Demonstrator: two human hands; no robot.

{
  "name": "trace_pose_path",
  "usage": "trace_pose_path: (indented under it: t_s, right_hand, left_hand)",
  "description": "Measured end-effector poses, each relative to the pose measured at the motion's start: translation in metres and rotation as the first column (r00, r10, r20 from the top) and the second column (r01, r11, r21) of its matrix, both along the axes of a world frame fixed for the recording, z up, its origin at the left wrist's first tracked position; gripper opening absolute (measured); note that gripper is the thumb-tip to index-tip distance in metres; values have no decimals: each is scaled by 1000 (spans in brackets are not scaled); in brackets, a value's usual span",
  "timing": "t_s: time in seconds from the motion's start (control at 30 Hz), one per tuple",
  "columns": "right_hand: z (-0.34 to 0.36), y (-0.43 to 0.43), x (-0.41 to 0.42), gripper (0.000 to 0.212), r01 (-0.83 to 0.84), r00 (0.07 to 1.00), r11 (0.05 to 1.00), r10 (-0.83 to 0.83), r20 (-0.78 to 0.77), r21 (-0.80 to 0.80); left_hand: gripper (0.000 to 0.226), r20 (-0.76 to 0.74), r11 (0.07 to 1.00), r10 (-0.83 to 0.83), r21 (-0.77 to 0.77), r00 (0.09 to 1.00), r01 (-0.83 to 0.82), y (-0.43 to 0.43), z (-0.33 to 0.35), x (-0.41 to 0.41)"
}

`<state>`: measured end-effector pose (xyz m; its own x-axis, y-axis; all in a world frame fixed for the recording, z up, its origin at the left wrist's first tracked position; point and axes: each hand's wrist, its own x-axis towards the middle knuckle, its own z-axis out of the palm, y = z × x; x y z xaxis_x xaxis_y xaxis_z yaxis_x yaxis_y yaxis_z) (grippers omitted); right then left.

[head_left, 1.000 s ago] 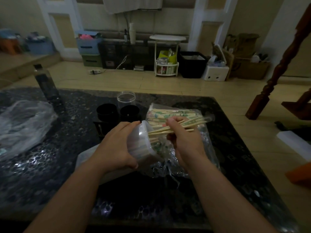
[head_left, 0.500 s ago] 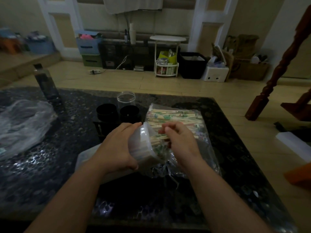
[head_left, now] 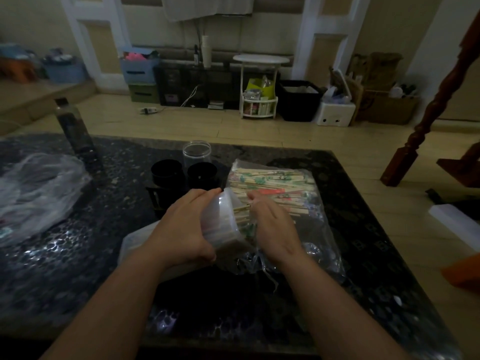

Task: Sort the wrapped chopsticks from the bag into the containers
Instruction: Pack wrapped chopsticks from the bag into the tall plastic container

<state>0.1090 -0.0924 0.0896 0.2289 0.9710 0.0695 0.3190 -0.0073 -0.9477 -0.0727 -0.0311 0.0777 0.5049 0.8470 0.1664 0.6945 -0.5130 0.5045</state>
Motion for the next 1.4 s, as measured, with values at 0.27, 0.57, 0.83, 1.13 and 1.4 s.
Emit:
trace_pose_path:
  t_s: [0.27,0.57,0.83,1.13,1.4]
  right_hand:
    - [-7,2,5,42,-200,980,979,200,-8,-40]
    - [-27,16,52,17,157,908,949,-29,419,-275]
    - [-27,7,57,22,17,689,789,436,579,-614]
    - [-55,11,53,92,110,743,760,365,561,-641]
    - [-99,26,57,70,143,696,901,202,689,-409]
  left_hand:
    - [129,21,998,70,-3,997,-70,2,-2,0]
    - [126,128,990,130,44,983,-136,2,4,0]
    - [125,109,988,144,38,984,-149,1,4,3]
    - [126,107,988,148,23,983,-151,2,3,3]
    - [126,63,985,169,14,984,-170,15,6,4]
